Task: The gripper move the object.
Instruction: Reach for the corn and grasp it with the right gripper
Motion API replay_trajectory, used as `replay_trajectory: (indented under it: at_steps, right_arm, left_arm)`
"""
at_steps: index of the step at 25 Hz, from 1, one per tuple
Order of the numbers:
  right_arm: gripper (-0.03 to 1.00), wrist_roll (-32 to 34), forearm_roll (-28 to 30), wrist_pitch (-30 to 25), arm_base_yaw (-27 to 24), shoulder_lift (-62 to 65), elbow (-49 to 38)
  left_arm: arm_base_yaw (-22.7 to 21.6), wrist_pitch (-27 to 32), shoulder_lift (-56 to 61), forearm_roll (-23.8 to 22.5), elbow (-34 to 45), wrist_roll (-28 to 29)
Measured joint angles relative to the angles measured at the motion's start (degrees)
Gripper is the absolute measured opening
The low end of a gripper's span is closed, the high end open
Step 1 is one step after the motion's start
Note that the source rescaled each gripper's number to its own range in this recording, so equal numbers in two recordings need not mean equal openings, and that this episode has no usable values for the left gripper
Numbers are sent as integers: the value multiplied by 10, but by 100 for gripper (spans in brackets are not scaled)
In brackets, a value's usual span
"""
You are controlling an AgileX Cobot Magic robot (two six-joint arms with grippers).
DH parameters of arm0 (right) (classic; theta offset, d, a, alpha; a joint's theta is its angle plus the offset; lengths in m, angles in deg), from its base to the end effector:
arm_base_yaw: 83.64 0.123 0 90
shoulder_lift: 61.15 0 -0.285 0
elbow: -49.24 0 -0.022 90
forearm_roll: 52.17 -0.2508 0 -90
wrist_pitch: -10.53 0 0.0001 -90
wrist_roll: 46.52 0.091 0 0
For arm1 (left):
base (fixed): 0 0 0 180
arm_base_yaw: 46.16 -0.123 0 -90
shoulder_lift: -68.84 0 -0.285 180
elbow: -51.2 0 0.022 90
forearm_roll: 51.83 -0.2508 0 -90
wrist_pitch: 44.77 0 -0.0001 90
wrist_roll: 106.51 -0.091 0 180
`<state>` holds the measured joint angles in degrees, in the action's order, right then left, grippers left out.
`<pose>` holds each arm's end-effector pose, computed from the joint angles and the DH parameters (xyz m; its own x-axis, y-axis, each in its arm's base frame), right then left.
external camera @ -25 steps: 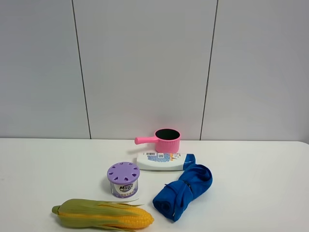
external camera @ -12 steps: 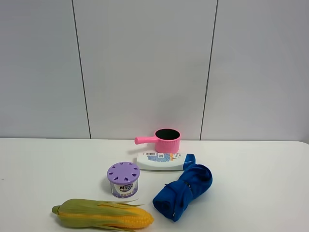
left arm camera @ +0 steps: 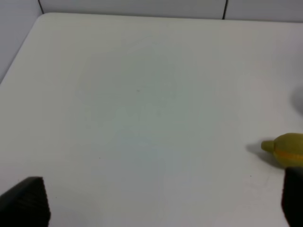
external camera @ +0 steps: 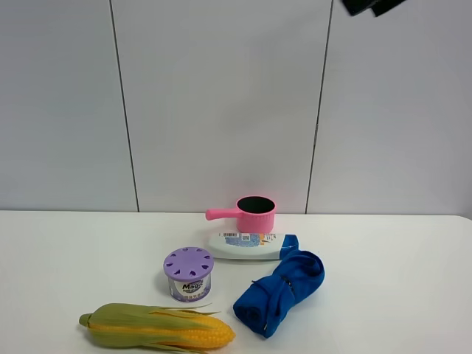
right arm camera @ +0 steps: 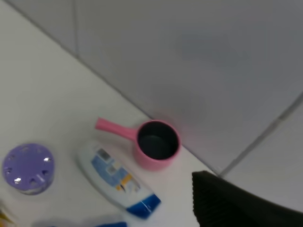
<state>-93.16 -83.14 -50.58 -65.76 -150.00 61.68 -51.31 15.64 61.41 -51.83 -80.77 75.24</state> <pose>0.2649 0.1286 0.4321 -0.2698 -0.5627 -0.7814 -0.8368 0.5386 -0.0989 -0.0066 -0.0006 0.2804 -0.4316 -0.0696 -0.8994 -0.1030 0.9943 -0.0275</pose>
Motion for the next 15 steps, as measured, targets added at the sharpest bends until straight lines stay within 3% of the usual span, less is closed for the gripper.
replay_trajectory:
  at_steps: [7, 15]
  right_arm:
    - [85, 65, 172, 1, 183, -181, 113]
    - [85, 124, 197, 0, 292, -292, 138]
  left_arm:
    - [0, 0, 0, 0, 0, 0]
    - [0, 0, 0, 0, 0, 0]
